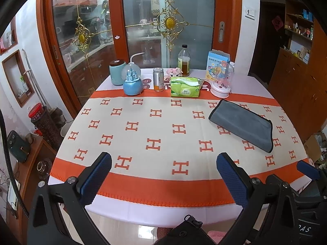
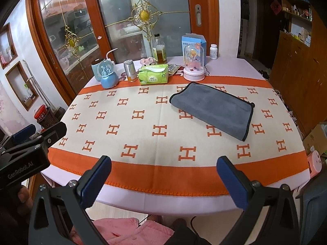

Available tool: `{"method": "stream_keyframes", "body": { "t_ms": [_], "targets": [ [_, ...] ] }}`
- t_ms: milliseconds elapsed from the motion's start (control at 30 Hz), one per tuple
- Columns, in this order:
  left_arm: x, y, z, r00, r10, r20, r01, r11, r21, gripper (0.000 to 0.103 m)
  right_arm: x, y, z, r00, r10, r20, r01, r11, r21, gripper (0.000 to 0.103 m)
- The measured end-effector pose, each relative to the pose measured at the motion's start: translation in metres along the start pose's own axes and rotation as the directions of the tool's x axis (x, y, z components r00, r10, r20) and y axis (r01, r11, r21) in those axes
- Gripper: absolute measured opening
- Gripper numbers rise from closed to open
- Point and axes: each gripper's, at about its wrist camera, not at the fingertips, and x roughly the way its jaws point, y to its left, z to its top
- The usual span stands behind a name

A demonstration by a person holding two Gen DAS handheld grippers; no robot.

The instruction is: Fold towel

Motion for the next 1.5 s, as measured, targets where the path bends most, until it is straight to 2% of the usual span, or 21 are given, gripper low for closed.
{"method": "stream_keyframes", "body": {
  "t_ms": [1500],
  "targets": [
    [0.0063, 0.0065, -0.0022, 1.0, -0.021, -0.014, 0.021, 1.0, 0.013, 0.102, 0.0049, 0.0052, -0.0056, 1.0, -0.015, -0.018, 0.015, 1.0, 0.008, 0.103]
  ]
}}
